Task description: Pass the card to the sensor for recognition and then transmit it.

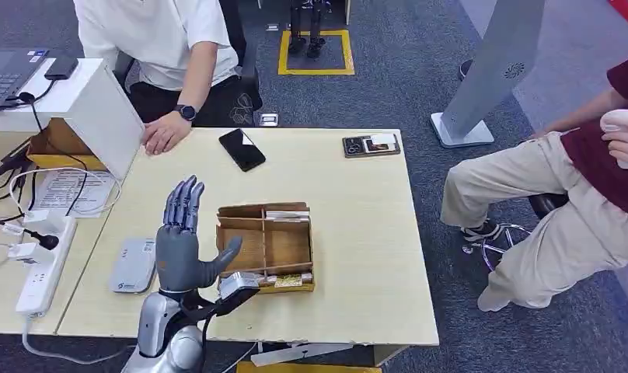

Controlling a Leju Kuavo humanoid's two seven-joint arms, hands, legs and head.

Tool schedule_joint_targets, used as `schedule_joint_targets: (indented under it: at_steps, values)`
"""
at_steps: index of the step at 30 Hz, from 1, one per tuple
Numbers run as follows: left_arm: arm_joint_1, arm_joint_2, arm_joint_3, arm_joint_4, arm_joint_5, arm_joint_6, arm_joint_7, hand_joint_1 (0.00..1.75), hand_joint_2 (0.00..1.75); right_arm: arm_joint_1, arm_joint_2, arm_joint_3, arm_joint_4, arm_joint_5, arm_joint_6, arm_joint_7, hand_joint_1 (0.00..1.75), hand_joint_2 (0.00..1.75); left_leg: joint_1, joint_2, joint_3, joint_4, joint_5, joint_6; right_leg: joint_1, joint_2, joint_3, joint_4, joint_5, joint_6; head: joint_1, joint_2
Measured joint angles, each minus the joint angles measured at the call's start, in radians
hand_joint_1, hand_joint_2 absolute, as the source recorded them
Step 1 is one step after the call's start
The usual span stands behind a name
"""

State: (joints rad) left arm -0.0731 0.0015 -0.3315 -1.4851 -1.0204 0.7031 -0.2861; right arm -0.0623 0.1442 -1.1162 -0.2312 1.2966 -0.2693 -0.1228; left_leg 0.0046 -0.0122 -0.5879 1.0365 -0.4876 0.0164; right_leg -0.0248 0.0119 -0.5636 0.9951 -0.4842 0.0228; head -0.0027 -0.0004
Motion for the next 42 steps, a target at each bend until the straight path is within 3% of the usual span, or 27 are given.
schedule_joint_targets:
  at_steps: [18,23,31,39,42]
  values:
    - [-0.041,0.044,-0.157,0.032,-0.028,-0.045,0.09,0.0,1.75,0.0,0.0,-0.001,0.0,0.0,0.003,0.0,0.0,1.75,0.0,0.0,0.0,0.0,0.0,0.0,0.0,0.0,0.0,0.0,0.0,0.0,0.0,0.0]
    - [-0.062,0.047,-0.186,0.05,-0.088,-0.077,0.129,0.0,1.75,-0.001,0.0,-0.001,0.0,0.003,0.005,-0.001,0.0,1.75,0.0,0.0,0.0,0.0,0.0,0.0,0.0,0.0,0.0,0.0,0.0,0.0,0.0,0.0]
    - [-0.118,0.029,-0.24,0.106,-0.151,-0.119,0.206,0.0,1.75,-0.002,-0.001,-0.001,0.0,0.011,0.005,0.0,0.0,1.75,0.0,0.0,0.0,0.0,0.0,0.0,0.0,0.0,0.0,0.0,0.0,0.0,0.0,0.0]
    - [-0.163,-0.005,-0.262,0.187,-0.201,-0.195,0.33,0.0,1.75,-0.003,-0.001,-0.001,0.0,0.014,0.009,0.01,0.0,1.75,0.0,0.0,0.0,0.0,0.0,0.0,0.0,0.0,0.0,0.0,0.0,0.0,0.0,0.0]
    - [-0.171,-0.014,-0.264,0.206,-0.212,-0.203,0.346,0.0,1.75,-0.003,-0.001,-0.001,0.0,0.014,0.009,0.011,0.0,1.75,0.0,0.0,0.0,0.0,0.0,0.0,0.0,0.0,0.0,0.0,0.0,0.0,0.0,0.0]
